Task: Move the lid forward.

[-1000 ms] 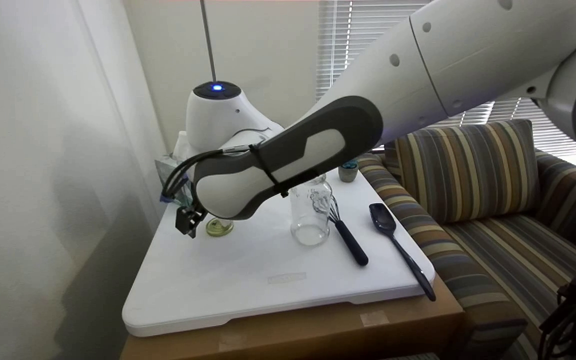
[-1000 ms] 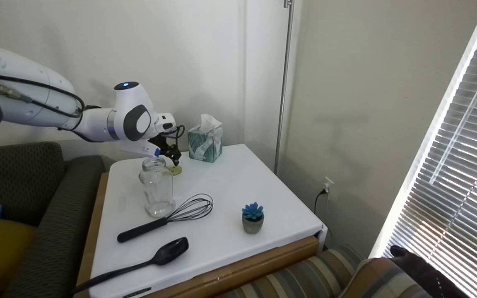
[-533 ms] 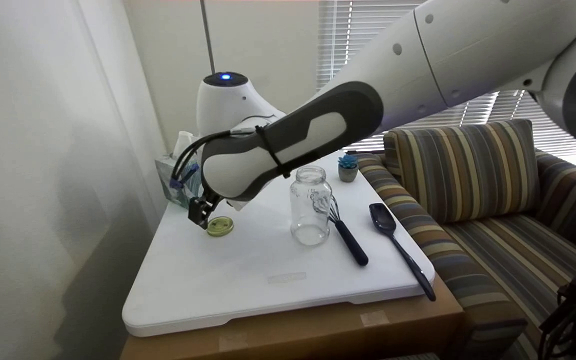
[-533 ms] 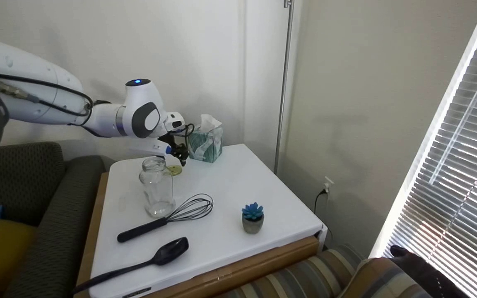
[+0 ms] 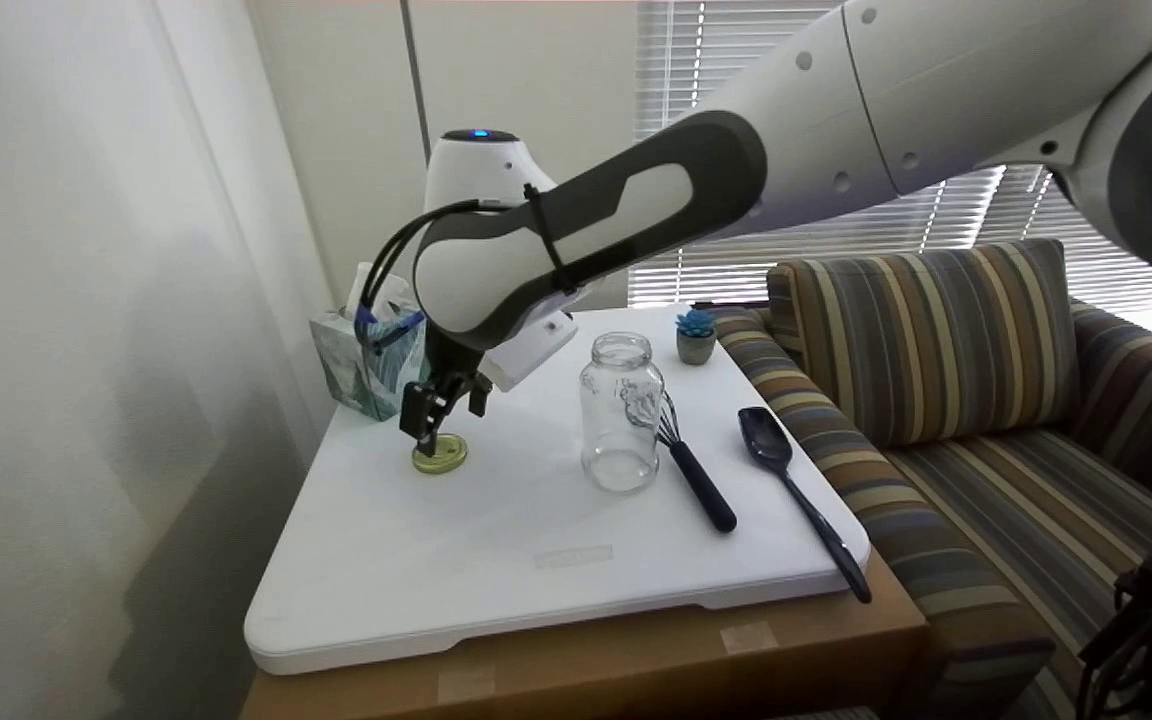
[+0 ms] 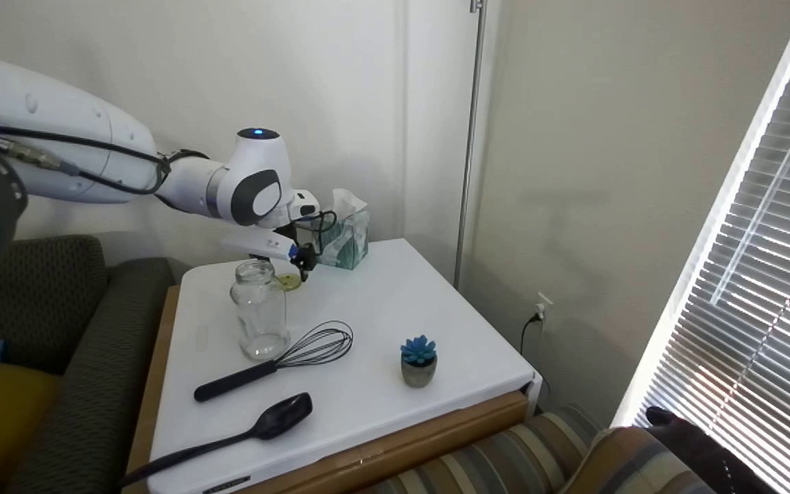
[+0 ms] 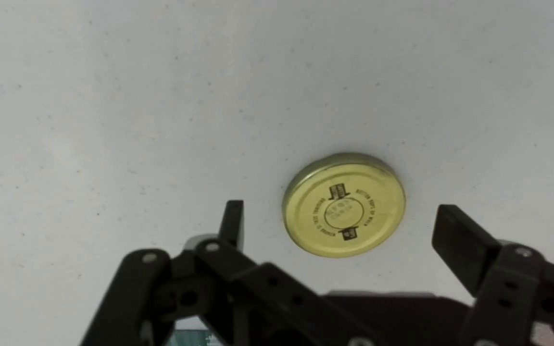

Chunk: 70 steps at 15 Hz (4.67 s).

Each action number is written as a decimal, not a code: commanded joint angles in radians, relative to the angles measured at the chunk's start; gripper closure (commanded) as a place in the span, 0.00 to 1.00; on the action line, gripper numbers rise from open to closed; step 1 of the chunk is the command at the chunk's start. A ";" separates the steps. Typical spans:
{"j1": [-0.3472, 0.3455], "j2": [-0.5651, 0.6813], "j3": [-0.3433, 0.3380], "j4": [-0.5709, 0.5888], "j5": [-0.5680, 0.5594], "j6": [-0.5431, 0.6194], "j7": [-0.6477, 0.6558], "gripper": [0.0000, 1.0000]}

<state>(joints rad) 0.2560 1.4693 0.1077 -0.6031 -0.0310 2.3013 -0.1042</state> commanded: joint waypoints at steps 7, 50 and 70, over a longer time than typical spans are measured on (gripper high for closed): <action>0.027 0.004 -0.028 -0.018 0.005 0.016 0.038 0.00; 0.092 0.002 -0.079 -0.112 -0.007 0.159 0.261 0.53; 0.076 -0.071 0.042 -0.185 -0.011 -0.039 -0.347 0.53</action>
<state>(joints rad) 0.3564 1.4426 0.1201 -0.6912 -0.0336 2.3012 -0.3235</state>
